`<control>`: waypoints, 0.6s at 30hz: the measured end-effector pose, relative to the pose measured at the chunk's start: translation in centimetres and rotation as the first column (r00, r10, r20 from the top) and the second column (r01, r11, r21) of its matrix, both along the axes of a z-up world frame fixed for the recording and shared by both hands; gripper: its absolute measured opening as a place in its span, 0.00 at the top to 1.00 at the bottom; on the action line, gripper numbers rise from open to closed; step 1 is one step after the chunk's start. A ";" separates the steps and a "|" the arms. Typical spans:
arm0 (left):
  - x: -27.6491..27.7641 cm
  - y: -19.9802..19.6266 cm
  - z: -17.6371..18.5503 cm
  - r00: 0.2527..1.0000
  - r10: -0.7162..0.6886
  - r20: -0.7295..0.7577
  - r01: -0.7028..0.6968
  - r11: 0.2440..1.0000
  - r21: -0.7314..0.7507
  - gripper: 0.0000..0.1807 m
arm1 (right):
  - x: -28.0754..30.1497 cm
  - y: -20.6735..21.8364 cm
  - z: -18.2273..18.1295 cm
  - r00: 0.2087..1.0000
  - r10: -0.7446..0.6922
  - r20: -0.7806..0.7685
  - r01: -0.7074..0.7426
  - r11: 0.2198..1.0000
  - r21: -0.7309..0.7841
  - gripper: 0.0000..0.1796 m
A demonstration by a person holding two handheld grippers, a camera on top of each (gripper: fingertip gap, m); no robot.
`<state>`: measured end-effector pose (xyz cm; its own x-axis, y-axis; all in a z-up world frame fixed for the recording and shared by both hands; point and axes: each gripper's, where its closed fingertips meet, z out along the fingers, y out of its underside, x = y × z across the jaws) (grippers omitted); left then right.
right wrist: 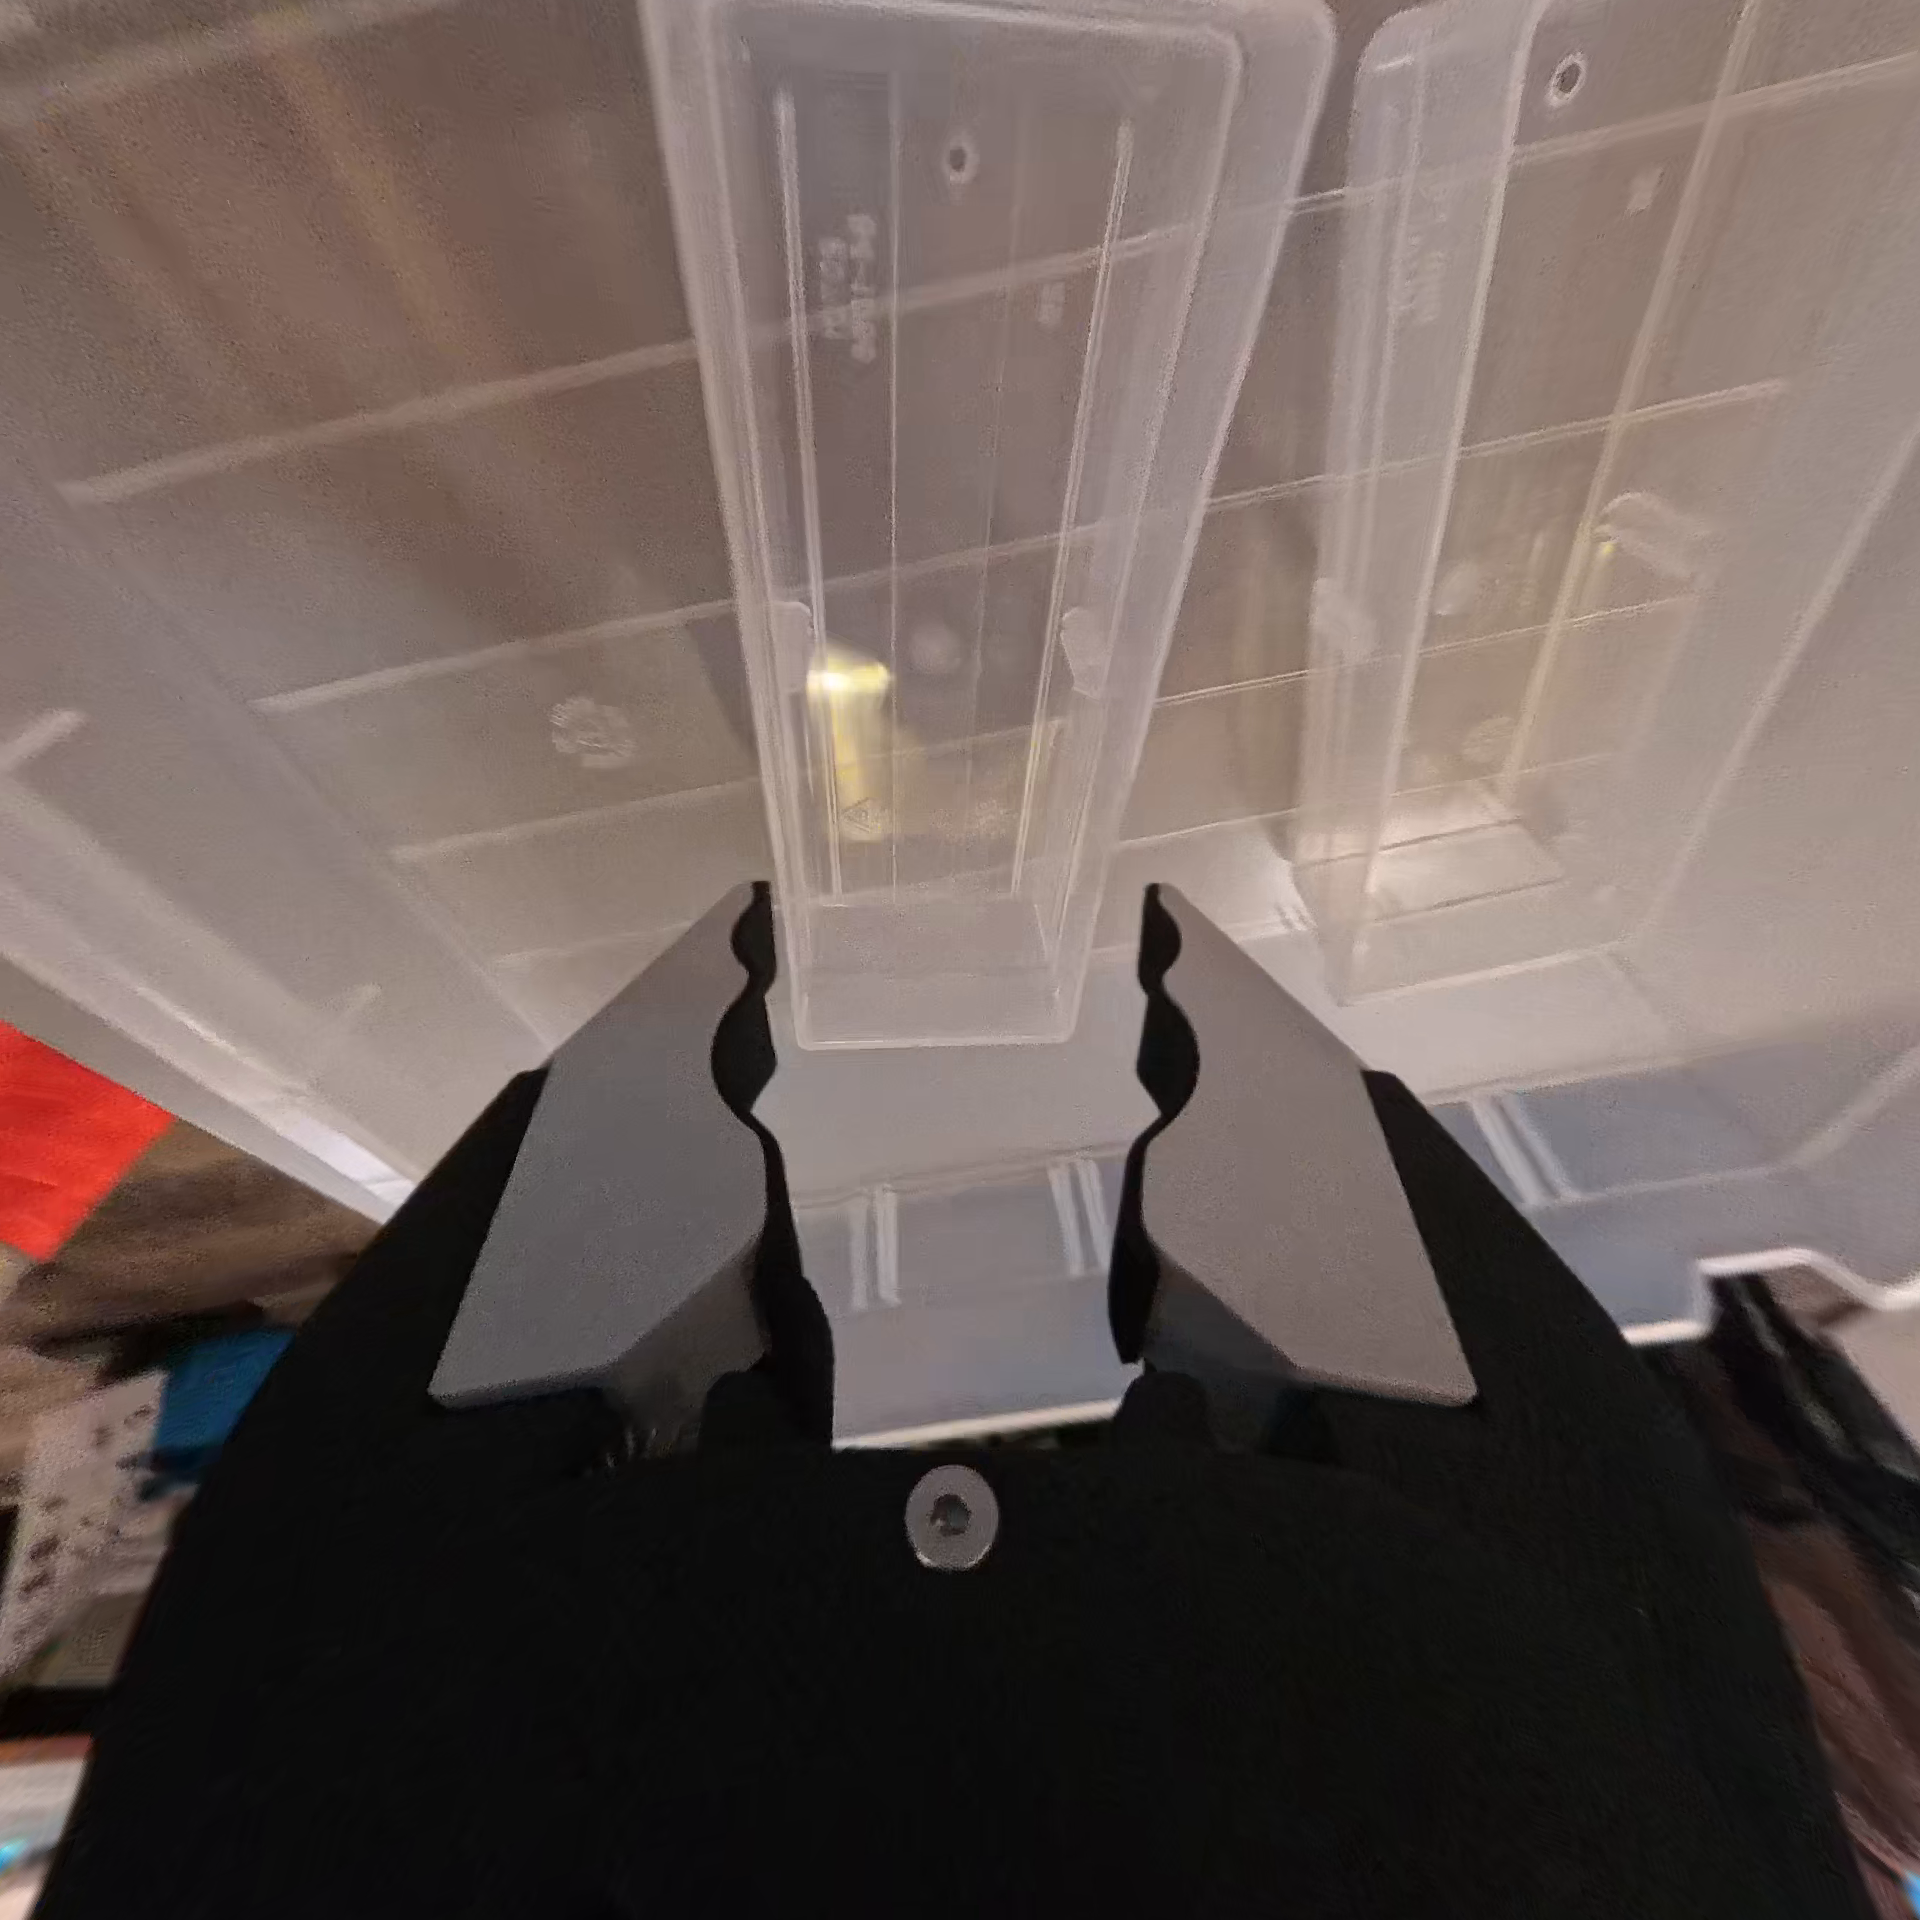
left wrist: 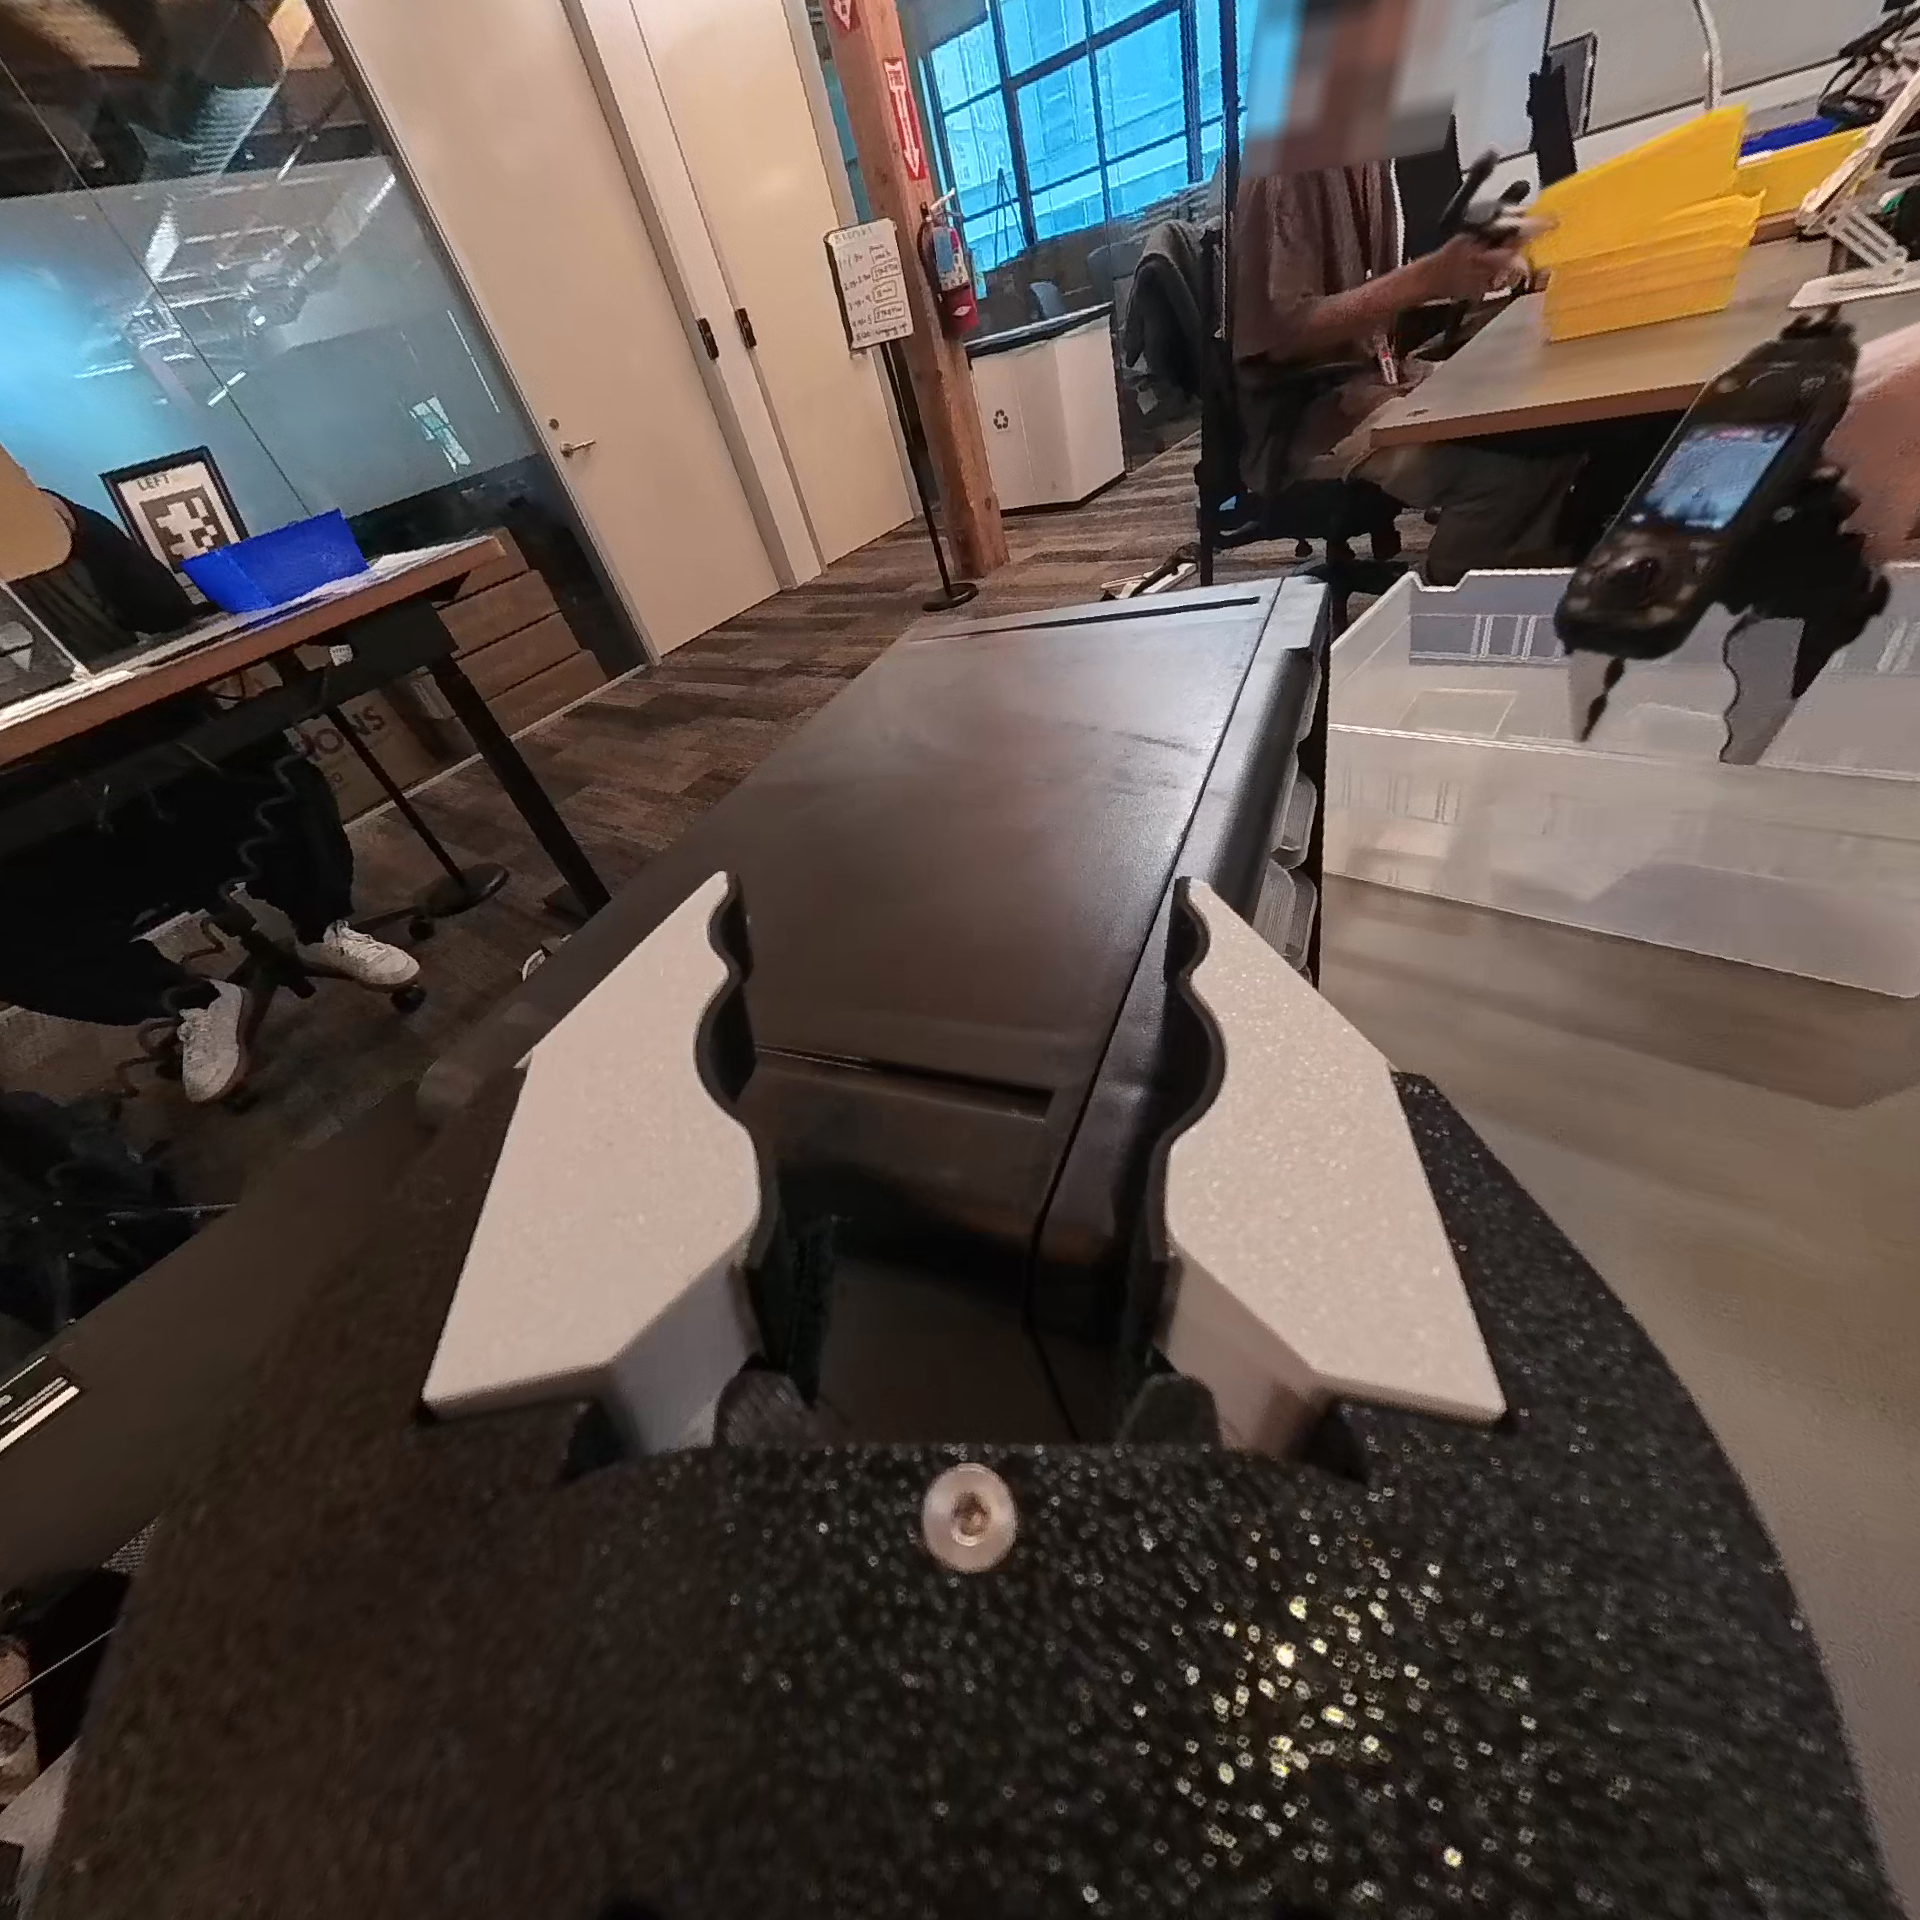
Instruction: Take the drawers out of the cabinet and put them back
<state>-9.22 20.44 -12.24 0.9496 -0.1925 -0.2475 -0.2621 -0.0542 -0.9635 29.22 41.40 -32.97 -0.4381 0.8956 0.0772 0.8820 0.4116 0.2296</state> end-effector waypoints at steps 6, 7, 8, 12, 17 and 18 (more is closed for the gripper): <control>0.0 0.0 0.0 1.000 -0.001 0.000 0.001 1.000 0.001 0.56 | -1.5 1.4 1.1 0.994 0.105 0.021 -0.107 0.983 0.146 0.48; 0.0 0.0 0.0 1.000 -0.001 0.000 0.001 1.000 0.001 0.56 | -1.9 1.0 1.1 0.993 0.115 0.000 -0.114 0.983 0.141 0.48; 0.0 0.0 0.0 1.000 -0.001 -0.001 0.001 1.000 0.001 0.56 | -2.1 0.6 1.1 0.992 0.125 -0.014 -0.122 0.983 0.136 0.47; 0.0 -0.1 0.0 1.000 -0.003 -0.003 0.003 1.000 0.000 0.57 | -2.4 -0.7 0.6 0.984 0.178 -0.020 -0.173 0.971 0.164 0.41; 0.0 -0.1 0.0 1.000 -0.003 -0.004 0.003 1.000 -0.001 0.57 | -4.0 0.5 0.1 0.971 0.224 -0.087 -0.188 0.934 0.303 0.36; 0.0 -0.1 0.0 1.000 -0.003 -0.005 0.003 1.000 0.000 0.57 | -4.1 1.0 0.1 0.970 0.226 -0.091 -0.185 0.927 0.327 0.36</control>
